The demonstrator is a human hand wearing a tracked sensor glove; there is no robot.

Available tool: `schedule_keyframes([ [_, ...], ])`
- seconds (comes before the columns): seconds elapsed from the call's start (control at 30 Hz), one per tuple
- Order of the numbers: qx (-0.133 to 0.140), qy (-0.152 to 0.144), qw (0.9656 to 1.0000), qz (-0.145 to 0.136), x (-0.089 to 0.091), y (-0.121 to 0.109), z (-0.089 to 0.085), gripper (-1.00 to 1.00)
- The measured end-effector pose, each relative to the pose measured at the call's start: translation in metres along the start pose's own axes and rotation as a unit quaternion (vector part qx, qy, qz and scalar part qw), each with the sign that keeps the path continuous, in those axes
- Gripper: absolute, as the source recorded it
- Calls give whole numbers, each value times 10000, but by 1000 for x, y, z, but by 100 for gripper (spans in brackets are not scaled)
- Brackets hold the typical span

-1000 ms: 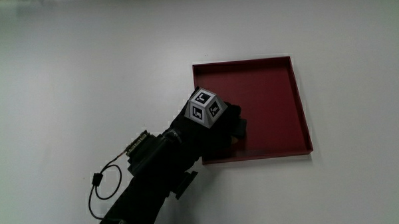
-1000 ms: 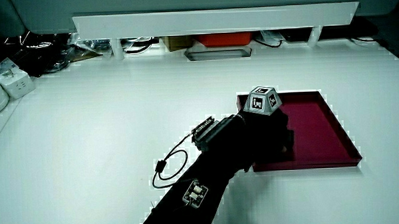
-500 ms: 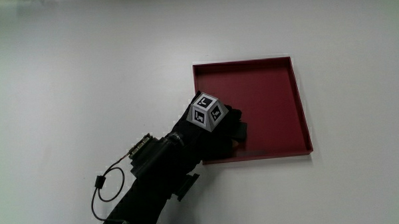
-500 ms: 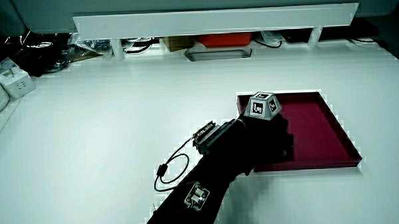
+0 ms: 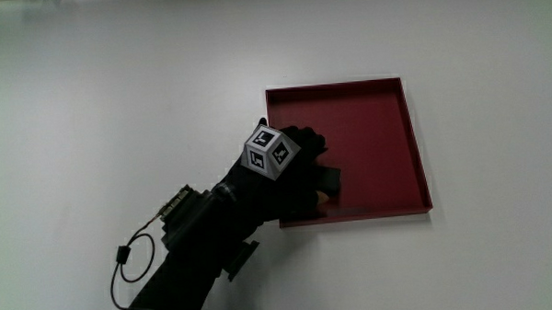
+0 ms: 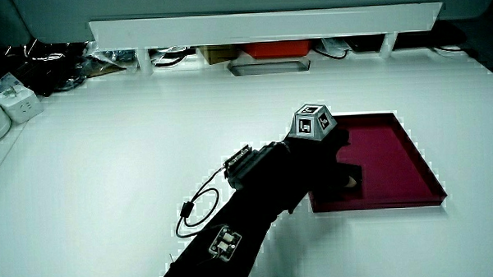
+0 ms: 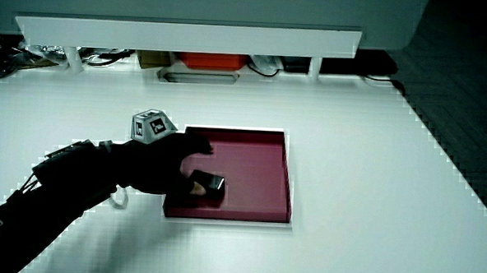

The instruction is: Place charger into plate

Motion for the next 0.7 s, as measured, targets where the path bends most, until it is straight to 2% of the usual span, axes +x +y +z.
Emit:
schedule_keyframes([
  [0.13, 199, 194, 9995, -151, 7, -14, 23, -100],
  [0.27, 473, 299, 9972, -503, 8, -31, 46, -100],
  [0.3, 600, 576, 9945, -643, 11, -37, 55, -100],
  [0.37, 649, 348, 9944, -751, 8, -44, 65, -100],
  [0.4, 634, 224, 9957, -633, 4, -47, 68, -100],
  [0.43, 673, 382, 9938, -797, 6, -52, 76, -100],
  [0.47, 667, 534, 9932, -796, 5, -56, 82, -100],
  [0.5, 698, 484, 9942, -664, 2, -60, 85, -100],
  [0.53, 724, 538, 9912, -966, 2, -63, 91, -100],
  [0.57, 702, 281, 9949, -667, -2, -68, 94, -100],
  [0.6, 699, 132, 9949, -710, -4, -71, 98, -100],
  [0.63, 807, 270, 9925, -877, -3, -76, 104, -100],
  [0.7, 886, 407, 9916, -846, 2, -88, 119, -100],
])
